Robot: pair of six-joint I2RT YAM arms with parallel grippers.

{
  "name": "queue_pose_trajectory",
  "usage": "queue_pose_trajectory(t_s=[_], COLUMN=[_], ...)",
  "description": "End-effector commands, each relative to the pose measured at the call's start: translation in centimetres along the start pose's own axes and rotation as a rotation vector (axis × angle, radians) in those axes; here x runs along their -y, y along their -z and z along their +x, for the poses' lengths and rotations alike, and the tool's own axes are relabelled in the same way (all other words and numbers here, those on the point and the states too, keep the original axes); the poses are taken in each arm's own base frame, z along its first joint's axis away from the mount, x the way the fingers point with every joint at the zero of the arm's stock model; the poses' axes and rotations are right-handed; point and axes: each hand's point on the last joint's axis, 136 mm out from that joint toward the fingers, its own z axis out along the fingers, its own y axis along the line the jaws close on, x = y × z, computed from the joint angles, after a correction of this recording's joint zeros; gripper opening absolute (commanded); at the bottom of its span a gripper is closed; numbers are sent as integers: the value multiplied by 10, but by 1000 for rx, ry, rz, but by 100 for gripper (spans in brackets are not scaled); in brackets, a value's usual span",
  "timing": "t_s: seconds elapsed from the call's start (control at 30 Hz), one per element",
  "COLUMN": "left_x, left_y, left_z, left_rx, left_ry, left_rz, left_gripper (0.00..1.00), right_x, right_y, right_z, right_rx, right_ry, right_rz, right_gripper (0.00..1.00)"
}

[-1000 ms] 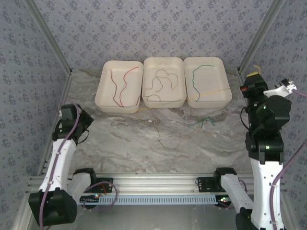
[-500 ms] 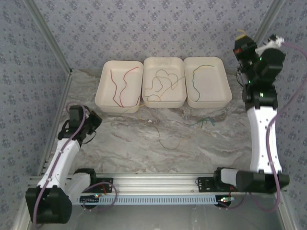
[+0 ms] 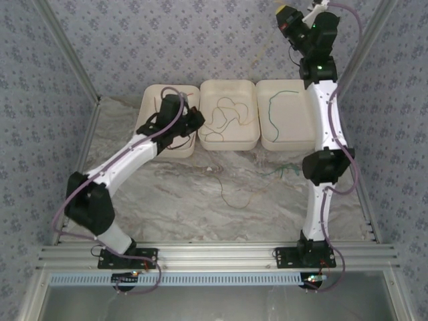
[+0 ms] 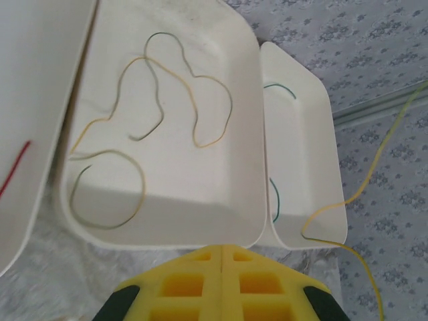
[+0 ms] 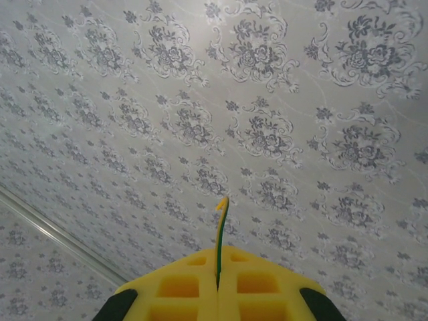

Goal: Untangle the cables

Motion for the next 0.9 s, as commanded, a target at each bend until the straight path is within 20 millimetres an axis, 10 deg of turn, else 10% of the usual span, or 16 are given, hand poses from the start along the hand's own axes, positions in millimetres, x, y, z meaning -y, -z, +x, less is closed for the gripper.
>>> queue_pose_trajectory(t_s=[0.0,0.4,0.5,0.7,0.87], left_x=[-10,-58,-56,-36,-10], left_y=[-34,-140,-136,-96,-65], left_z=[-5,25,31,20,8], left_rx=[7,-95,-100,-40,-6], left_ry=[-8,-21,-45,-89,-102], left_rz=[-55,-179,-187,-184,-133], left_gripper=[0,0,15,55,64], right_x=[24,158,180,188,175], right_y=[-16,-58,-55,-42,-34], right_z=[25,206,231,249,236], right_rx=[-59,-357,-405,-471,-464], right_ry=[-1,-1,-13,37,73], right_rz=[19,218,278,376,415], right_gripper=[0,0,0,40,54])
